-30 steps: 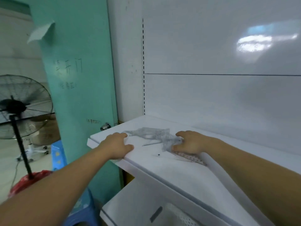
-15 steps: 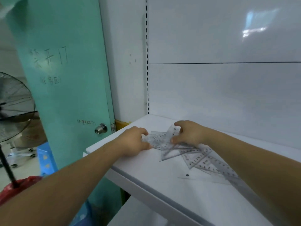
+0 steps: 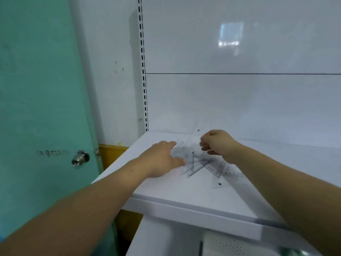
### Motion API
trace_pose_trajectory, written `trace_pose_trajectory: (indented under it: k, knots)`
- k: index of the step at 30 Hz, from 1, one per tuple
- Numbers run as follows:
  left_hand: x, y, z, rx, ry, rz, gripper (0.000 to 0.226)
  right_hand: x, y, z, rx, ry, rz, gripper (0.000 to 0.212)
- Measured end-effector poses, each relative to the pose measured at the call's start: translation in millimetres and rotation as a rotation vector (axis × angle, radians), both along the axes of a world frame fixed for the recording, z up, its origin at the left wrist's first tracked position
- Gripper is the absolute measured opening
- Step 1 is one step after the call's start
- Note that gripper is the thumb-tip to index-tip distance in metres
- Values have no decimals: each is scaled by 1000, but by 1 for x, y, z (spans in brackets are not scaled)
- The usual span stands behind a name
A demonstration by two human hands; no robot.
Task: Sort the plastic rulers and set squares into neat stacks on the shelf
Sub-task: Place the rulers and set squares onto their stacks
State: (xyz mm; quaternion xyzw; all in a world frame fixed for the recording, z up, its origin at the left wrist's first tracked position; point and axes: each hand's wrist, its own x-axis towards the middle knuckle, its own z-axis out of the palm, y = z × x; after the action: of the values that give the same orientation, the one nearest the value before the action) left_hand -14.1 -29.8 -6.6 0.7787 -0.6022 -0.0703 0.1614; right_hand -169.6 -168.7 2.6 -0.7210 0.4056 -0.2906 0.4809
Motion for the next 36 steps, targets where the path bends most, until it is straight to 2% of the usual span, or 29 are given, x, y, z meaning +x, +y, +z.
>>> trace_pose_trajectory:
  k: [3, 5, 7, 9, 12, 13, 15, 17, 18, 22, 25, 28, 36]
  knots:
    - [-8, -17, -10, 62, -61, -21, 56, -14, 7, 2, 60, -137, -106, 8]
    - [-6, -21, -12, -5, -48, 3, 40, -23, 7, 4, 58, -191, -148, 12]
    - [-4, -22, -9, -54, -20, 33, 19, -32, 6, 7, 14, -159, -149, 20]
    - [-4, -22, -5, -76, -2, 51, 5, -36, 4, 5, -107, -31, -139, 27]
    - [-15, -17, -2, -81, -10, 61, 30, -35, 0, -1, -386, 291, -99, 30]
    - [-20, -16, -1, -60, -42, 58, 40, -35, -1, -3, -419, 367, -69, 30]
    - [-24, -14, -2, -19, -104, 54, 51, -36, -2, -7, -367, 458, 24, 45]
    - [-22, -13, 0, -12, -84, 51, 50, -40, 0, -8, -346, 528, 119, 69]
    - [-19, -13, 1, -14, -50, 53, 49, -42, 1, -8, -382, 552, 154, 73]
    - [-12, -10, 3, -65, 51, 76, 39, -46, 4, -11, -521, 525, 213, 76]
    - [-11, -8, 2, -158, 34, 96, 27, -45, 6, -9, -525, 482, 166, 82]
    - [-9, -6, 2, -247, 37, 103, 19, -46, 10, -9, -534, 476, 110, 77]
    - [-7, -4, 0, -298, 20, 75, 11, -55, 18, -13, -498, 441, 57, 73]
